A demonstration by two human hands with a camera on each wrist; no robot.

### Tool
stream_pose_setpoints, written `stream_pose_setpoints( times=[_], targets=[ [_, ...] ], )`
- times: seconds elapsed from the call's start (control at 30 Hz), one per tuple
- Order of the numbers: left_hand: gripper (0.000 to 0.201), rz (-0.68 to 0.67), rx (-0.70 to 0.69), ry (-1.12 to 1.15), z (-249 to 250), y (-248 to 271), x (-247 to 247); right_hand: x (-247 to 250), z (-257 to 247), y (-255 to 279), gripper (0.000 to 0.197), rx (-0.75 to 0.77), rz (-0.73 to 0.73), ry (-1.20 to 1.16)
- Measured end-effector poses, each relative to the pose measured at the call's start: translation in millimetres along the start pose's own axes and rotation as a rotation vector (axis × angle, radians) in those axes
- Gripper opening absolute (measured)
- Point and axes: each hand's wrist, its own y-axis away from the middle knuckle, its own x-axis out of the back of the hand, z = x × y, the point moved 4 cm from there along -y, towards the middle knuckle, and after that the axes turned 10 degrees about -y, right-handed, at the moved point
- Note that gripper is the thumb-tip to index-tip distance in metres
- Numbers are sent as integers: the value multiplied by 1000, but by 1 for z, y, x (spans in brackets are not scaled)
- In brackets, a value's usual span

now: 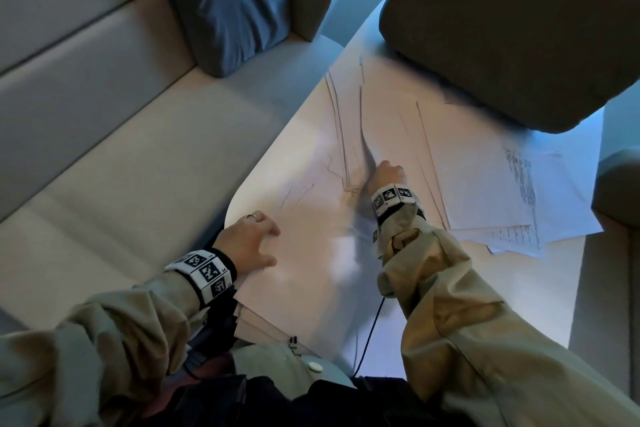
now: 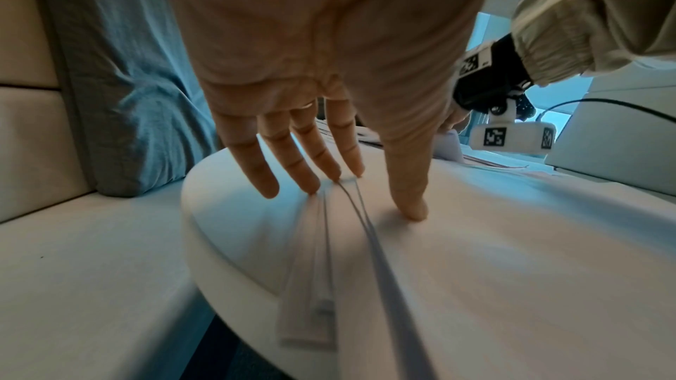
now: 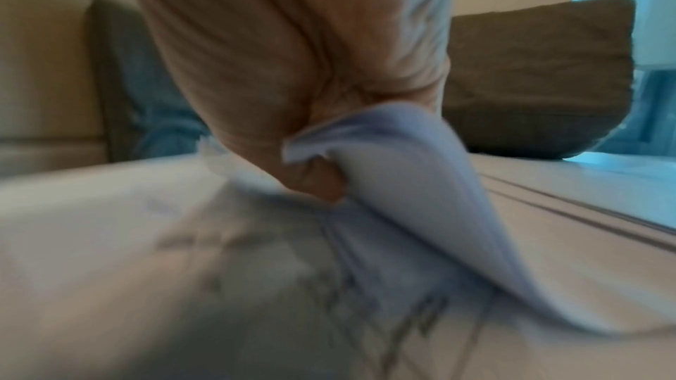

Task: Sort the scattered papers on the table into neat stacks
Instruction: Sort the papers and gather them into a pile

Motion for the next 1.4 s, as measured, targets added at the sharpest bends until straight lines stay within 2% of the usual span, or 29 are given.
stream_pose_setpoints(
  times=[0.03,0.1,0.17,0.27,0.37,0.47,0.6,0.7,0.8,0.87,0.93,0.97,1.03,1.17,1.27,1.4],
  targets=[
    [50,1,5,2,0,-1,1,7,0,2,34,44,-9,-13],
    [50,4,16,6,0,-2,1,24,5,8,27,108,14,-46],
    [50,4,18,2,1,-3,2,41,11,19,29,128,68,-142],
    [47,-5,10,-28,3,-5,5,63,20,43,43,126,181,-286],
    [41,62,-62,-22,14,-7,17,88,23,69,43,163,359,-288],
    [42,270,-166,30,35,-7,47,112,22,93,30,322,523,-262],
    [69,699,-317,87,69,-2,100,137,9,127,21,649,674,-282],
    [82,995,-331,31,87,7,142,144,0,145,19,841,585,-359],
    [91,1045,-372,-107,100,9,169,153,-6,160,20,983,481,-459],
    [77,990,-384,-158,103,7,175,157,-10,166,20,1043,458,-484],
    [43,952,-374,-139,103,9,174,159,-12,166,19,1076,450,-497],
    [29,937,-369,-139,103,9,171,159,-13,164,17,1076,435,-526],
    [23,905,-346,-134,98,7,168,158,-10,152,12,1018,382,-661],
    [46,793,-214,-44,73,-2,174,154,3,109,16,783,370,-838],
    [49,832,-144,-20,59,-1,180,145,13,70,21,667,374,-866],
    [41,916,-96,84,41,-2,187,113,23,20,28,478,280,-698]
  ],
)
